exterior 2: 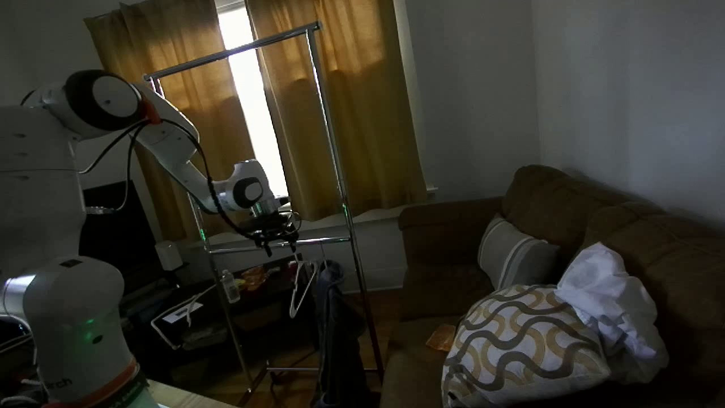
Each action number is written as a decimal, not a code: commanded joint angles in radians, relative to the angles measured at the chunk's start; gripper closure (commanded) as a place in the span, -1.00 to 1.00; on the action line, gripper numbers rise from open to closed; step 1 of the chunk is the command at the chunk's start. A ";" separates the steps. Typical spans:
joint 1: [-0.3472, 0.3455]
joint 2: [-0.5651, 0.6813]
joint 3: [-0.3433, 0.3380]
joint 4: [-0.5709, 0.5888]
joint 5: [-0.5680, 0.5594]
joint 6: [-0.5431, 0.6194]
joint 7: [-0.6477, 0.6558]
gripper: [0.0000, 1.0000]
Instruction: Move the white hanger to the top rail
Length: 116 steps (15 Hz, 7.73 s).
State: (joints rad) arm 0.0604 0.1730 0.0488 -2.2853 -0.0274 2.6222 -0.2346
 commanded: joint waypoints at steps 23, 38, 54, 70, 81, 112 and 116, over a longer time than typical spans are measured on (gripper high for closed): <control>-0.019 0.439 0.087 0.214 0.047 0.441 0.115 -1.00; 0.001 0.607 0.085 0.407 0.039 0.510 0.192 0.61; -0.022 0.673 0.098 0.482 0.022 0.507 0.164 1.00; 0.083 0.367 0.002 0.153 -0.011 0.460 0.175 0.96; 0.073 0.010 0.015 -0.078 -0.086 0.184 0.160 0.96; 0.066 -0.429 0.044 0.105 -0.051 -0.386 -0.013 0.96; 0.063 -0.425 0.042 0.215 -0.059 -0.426 -0.006 0.96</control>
State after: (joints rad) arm 0.1265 -0.2481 0.0928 -2.1367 -0.0799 2.2515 -0.2411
